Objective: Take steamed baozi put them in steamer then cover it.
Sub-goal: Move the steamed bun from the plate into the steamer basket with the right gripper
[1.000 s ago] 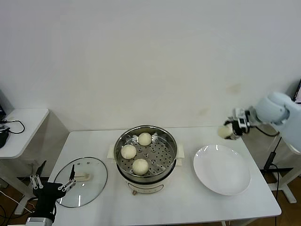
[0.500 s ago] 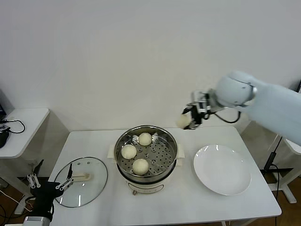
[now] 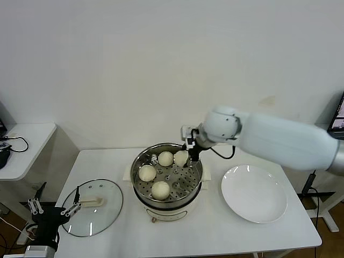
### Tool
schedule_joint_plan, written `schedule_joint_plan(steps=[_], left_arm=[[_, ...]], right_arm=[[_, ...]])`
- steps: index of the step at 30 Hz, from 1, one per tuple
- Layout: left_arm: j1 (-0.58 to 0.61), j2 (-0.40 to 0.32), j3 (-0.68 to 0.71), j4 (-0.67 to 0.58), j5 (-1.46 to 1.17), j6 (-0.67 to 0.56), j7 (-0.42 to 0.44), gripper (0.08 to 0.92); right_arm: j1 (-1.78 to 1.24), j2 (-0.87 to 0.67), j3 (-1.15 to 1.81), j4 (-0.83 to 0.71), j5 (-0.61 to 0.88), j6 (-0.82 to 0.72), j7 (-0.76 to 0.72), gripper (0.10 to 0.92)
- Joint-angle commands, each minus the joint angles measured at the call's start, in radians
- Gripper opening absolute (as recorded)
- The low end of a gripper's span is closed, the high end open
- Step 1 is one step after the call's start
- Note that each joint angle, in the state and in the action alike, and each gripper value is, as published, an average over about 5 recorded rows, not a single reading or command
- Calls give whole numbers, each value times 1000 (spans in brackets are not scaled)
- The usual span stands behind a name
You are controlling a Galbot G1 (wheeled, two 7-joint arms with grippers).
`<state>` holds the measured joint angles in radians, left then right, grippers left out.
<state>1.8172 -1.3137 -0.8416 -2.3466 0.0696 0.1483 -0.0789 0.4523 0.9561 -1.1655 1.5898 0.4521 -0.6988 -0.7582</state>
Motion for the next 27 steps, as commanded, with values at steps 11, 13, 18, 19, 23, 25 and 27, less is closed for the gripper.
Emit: schedule_joint_plan(steps=[11, 13, 18, 19, 23, 25, 27], left_arm=[[4, 6, -7, 1, 0, -1, 1, 823], [4, 6, -7, 0, 0, -1, 1, 823], [7, 5, -8, -1, 0, -1, 1, 823], [7, 5, -8, -1, 0, -1, 1, 823], [6, 3, -6, -1, 0, -1, 1, 823], [5, 2, -4, -2, -1, -1, 1, 823], [3, 2, -1, -2, -1, -1, 1, 823]], right_arm=[[-147, 74, 12, -84, -71, -27, 40, 636], [-143, 74, 18, -81, -69, -27, 40, 636], [-106, 53, 31, -54, -68, -28, 26, 679], [-95, 46, 35, -48, -65, -28, 24, 700], [-57, 6, 70, -13, -45, -28, 18, 793], [-49, -21, 99, 11, -26, -28, 27, 816], [-56, -57, 144, 44, 2, -27, 72, 821]])
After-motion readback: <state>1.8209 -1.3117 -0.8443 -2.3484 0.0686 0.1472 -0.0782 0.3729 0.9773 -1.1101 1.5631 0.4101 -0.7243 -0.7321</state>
